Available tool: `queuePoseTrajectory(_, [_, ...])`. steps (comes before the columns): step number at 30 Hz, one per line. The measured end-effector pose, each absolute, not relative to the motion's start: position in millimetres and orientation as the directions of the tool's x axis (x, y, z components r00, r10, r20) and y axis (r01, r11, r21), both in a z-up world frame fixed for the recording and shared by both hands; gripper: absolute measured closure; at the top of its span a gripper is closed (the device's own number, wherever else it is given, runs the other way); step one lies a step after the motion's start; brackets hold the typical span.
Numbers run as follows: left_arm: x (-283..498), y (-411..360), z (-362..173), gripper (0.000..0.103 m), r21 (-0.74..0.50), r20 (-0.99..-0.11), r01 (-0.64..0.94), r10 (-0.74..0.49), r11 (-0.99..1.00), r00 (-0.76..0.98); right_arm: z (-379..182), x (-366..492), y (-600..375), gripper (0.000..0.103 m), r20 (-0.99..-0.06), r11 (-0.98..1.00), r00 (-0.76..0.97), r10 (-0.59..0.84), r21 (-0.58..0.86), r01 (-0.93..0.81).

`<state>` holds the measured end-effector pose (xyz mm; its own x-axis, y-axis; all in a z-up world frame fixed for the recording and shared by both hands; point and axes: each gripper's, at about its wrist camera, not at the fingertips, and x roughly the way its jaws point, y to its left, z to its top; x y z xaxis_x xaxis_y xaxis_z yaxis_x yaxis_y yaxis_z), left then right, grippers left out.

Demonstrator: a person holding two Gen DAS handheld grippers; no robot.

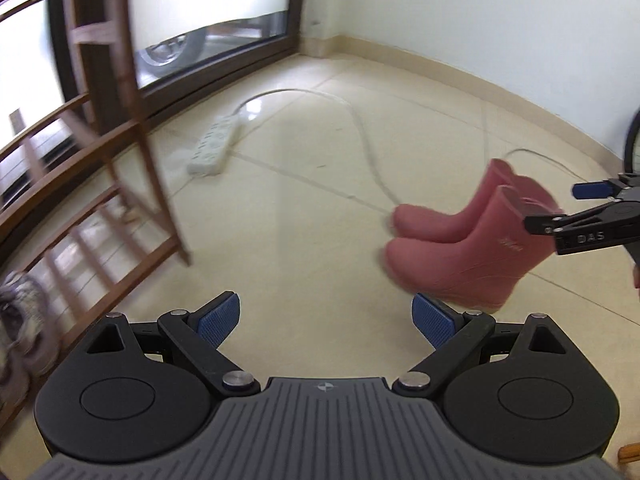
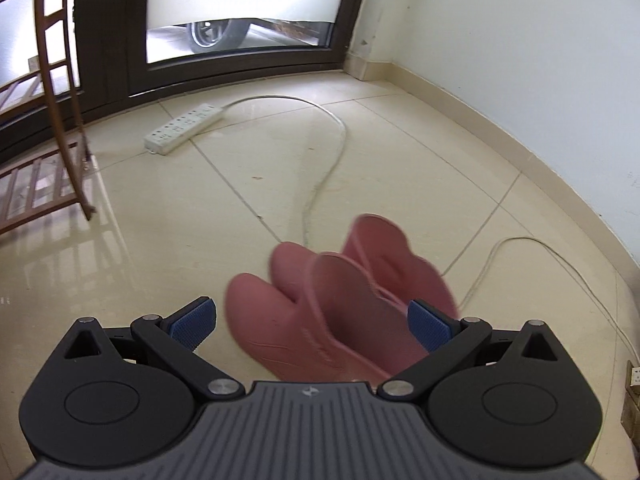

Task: Organize scattered shoes

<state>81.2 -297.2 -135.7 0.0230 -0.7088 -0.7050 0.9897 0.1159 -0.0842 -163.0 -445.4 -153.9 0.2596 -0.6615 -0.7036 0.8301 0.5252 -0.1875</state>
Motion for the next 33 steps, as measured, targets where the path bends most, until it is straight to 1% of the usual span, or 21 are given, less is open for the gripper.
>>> queuePoseTrajectory(6, [46.2, -346.9, -145.5, 0.009, -0.158, -0.723, 0.985, -0.688, 0.069, -0.068, -155.5, -190.5, -468.0, 0.000, -0.687, 0.490, 0.226, -0.691, -0.215, 0.845])
queuePoseTrajectory(10, [25.2, -378.2, -151.3, 0.009, -0.201, -0.728, 0.978, -0.676, 0.050, -0.115, -155.3, -213.0, -484.9, 0.000, -0.668, 0.443, 0.214, -0.713, -0.192, 0.876])
queuePoseTrajectory(21, [-17.4, -443.9, -162.3, 0.009, -0.280, -0.718, 0.960, -0.671, 0.032, -0.187, -180.5, -259.8, -531.4, 0.001, -0.695, 0.325, 0.146, -0.704, -0.133, 0.936])
queuePoseTrajectory(26, [-30.8, -469.2, -174.0, 0.009, -0.273, -0.726, 0.961, -0.665, 0.041, -0.178, -194.1, -271.0, -551.4, 0.001, -0.724, 0.267, 0.129, -0.678, -0.079, 0.961])
queuePoseTrajectory(29, [-36.2, -480.1, -181.8, 0.009, -0.252, -0.737, 0.967, -0.655, 0.043, -0.163, -208.2, -265.0, -556.5, 0.001, -0.740, 0.287, 0.132, -0.659, -0.086, 0.954])
queuePoseTrajectory(33, [-34.2, -493.4, -203.1, 0.009, -0.269, -0.758, 0.961, -0.629, 0.061, -0.172, -226.5, -251.6, -560.8, 0.002, -0.763, 0.314, 0.159, -0.627, -0.061, 0.947])
